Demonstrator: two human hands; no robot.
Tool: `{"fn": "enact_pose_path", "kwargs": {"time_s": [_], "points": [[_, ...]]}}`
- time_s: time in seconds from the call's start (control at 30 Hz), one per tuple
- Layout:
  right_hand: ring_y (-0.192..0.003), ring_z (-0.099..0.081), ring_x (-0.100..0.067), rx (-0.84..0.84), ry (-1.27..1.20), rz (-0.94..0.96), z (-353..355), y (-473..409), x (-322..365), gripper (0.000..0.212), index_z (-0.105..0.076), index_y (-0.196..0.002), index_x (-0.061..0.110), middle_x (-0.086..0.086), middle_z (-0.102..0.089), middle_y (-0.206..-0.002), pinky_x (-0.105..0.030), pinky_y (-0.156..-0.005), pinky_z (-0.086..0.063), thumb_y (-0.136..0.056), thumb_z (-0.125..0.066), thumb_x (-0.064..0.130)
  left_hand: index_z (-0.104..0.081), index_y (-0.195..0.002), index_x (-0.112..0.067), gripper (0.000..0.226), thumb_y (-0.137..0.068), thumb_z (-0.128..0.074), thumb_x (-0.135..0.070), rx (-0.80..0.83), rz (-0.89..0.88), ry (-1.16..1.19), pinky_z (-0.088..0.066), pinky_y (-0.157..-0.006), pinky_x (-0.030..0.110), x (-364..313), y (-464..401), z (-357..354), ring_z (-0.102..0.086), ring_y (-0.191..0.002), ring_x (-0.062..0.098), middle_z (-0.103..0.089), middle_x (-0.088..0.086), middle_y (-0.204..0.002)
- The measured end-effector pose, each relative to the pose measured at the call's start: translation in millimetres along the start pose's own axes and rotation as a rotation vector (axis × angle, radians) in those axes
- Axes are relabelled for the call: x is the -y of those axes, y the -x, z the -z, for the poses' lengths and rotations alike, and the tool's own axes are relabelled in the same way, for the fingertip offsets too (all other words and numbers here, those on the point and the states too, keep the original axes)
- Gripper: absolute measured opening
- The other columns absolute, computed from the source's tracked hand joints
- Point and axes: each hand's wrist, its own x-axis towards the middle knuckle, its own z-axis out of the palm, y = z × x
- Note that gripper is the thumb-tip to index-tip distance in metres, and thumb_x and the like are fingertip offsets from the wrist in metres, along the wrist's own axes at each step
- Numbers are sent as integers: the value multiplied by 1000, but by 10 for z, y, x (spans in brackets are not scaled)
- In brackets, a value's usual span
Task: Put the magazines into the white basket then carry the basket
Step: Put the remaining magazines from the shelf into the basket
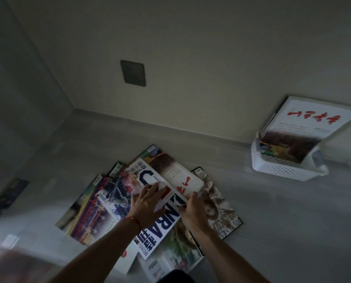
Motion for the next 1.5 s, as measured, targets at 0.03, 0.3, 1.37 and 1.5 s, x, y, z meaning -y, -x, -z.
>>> {"fn": "enact_pose_path", "kwargs": {"time_s": [0.03,0.3,1.37,1.5], "points": [[-105,-58,-21,-33,-10,31,-15,40,1,41,-46,-128,7,-13,-51,-127,-15,-71,-44,-95,-64,21,-9,-153,-43,82,-87,-56,-54,2,2,-1,-16,-119,57,13,5,23,-5,-152,20,-5,-6,-165],[-91,-64,-5,-89,-115,438,487,206,63,21,-57,-119,18,3,-59,-112,-16,-74,-56,-99,-58,24,-21,-152,-37,85,-84,-64,-12,-319,-280,-119,-10,-118,67,-189,-208,544,-2,-153,24,-15,-9,-162],[-65,-67,9,-723,-194,405,4618,-75,-1696,9,-75,-96,24,16,-73,-77,-16,-61,-51,-91,-69,28,-75,-91,-20,8,-84,-71,-20,-449,-221,790,-58,-65,21,-3640,-1154,1401,-71,-73,7,-76,-3,-82],[-71,-73,-14,-802,-221,465,4996,-330,-1642,21,-72,-92,18,7,-76,-78,-41,-69,-61,-87,-67,37,-77,-89,-21,13,-87,-67,-29,-477,-162,752,-46,-53,1,-3908,-1434,1620,-65,-64,-6,-72,-13,-73]]}}
